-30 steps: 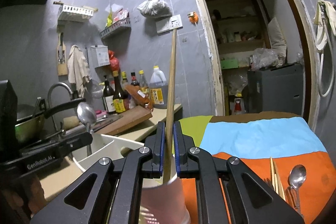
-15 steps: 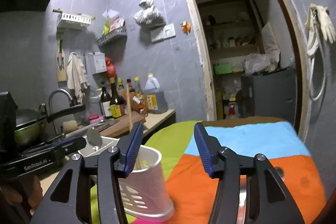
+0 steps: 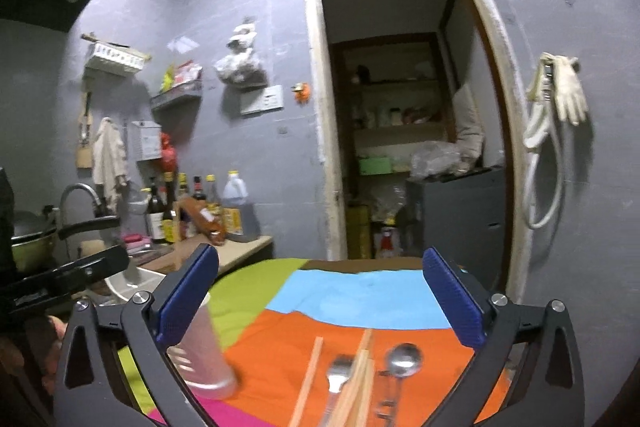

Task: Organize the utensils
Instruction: 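Grasp a wooden chopstick with the left tool while the right tool grasps the silver ladle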

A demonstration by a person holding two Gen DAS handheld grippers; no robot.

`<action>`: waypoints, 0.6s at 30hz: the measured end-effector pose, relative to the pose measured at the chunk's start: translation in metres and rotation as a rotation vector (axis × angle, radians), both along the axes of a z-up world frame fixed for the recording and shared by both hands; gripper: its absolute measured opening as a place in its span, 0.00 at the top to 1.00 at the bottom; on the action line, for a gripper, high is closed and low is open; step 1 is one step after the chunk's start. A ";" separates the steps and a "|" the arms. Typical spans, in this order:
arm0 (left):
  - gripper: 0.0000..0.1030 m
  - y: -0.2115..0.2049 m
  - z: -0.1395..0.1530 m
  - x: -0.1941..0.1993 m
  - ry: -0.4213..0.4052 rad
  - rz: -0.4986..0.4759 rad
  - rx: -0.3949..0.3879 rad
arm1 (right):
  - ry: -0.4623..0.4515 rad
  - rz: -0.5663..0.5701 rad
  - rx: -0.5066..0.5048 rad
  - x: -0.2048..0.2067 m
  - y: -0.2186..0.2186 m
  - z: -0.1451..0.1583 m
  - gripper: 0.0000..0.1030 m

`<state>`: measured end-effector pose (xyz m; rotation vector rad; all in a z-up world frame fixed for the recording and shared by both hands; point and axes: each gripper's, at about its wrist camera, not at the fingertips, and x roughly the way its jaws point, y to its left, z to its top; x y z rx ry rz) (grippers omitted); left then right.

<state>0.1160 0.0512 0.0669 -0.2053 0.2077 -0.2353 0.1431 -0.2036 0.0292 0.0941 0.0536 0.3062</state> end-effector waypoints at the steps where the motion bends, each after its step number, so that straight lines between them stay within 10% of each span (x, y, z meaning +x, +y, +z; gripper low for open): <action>1: 0.10 -0.006 -0.001 0.001 0.003 -0.011 0.009 | 0.007 -0.011 -0.001 0.001 -0.006 -0.001 0.00; 18: 0.15 -0.102 -0.036 0.031 0.135 -0.156 0.188 | 0.357 -0.118 -0.060 0.060 -0.076 -0.049 0.08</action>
